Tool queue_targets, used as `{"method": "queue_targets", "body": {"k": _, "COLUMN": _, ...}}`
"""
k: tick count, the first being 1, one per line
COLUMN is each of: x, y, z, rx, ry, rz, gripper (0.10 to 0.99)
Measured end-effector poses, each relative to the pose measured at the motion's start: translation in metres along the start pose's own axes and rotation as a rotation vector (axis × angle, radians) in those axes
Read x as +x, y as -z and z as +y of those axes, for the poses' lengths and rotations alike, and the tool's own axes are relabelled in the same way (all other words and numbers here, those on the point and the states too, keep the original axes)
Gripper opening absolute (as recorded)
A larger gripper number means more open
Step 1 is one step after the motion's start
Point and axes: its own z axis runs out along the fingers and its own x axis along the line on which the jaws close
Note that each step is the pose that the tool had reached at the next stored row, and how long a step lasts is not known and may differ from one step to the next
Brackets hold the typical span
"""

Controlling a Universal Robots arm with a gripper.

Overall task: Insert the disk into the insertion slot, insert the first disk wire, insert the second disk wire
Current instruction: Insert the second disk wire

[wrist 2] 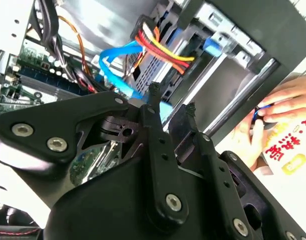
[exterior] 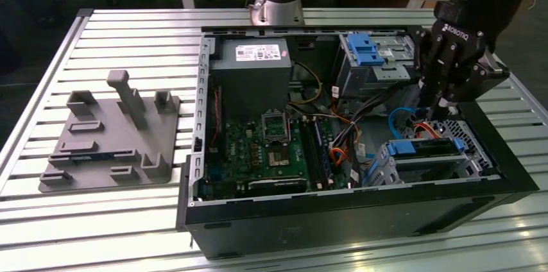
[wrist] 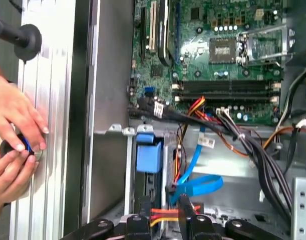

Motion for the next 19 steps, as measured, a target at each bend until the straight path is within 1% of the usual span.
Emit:
{"method": "queue_targets", "body": {"k": 1, "x": -0.0001, "y": -0.0001, "z": 0.0019, "rx": 0.000, "ry": 0.001, "rz": 0.0017, "gripper": 0.357}}
{"method": "queue_targets", "body": {"k": 3, "x": -0.0016, "y": -0.0004, "z": 0.0035, "rx": 0.001, "ry": 0.004, "rz": 0.0108, "gripper": 0.357}}
{"method": "queue_targets", "body": {"k": 7, "x": -0.0072, "y": -0.0015, "z": 0.0036, "rx": 0.001, "ry": 0.007, "rz": 0.0249, "gripper": 0.357}}
{"method": "queue_targets", "body": {"k": 9, "x": -0.0102, "y": -0.0015, "z": 0.0037, "rx": 0.003, "ry": 0.012, "rz": 0.0296, "gripper": 0.357}}
{"method": "queue_targets", "body": {"k": 12, "x": -0.0118, "y": -0.0021, "z": 0.0040, "rx": 0.010, "ry": 0.038, "rz": 0.0352, "gripper": 0.357}}
{"method": "queue_targets", "body": {"k": 13, "x": -0.0120, "y": -0.0024, "z": 0.0042, "rx": 0.012, "ry": 0.045, "rz": 0.0384, "gripper": 0.357}}
{"method": "queue_targets", "body": {"k": 16, "x": -0.0127, "y": -0.0038, "z": 0.0054, "rx": 0.012, "ry": 0.047, "rz": 0.0526, "gripper": 0.357}}
{"method": "queue_targets", "body": {"k": 18, "x": -0.0136, "y": -0.0044, "z": 0.0061, "rx": 0.012, "ry": 0.047, "rz": 0.0562, "gripper": 0.357}}
{"method": "queue_targets", "body": {"k": 19, "x": -0.0138, "y": -0.0047, "z": 0.0062, "rx": 0.012, "ry": 0.047, "rz": 0.0566, "gripper": 0.357}}
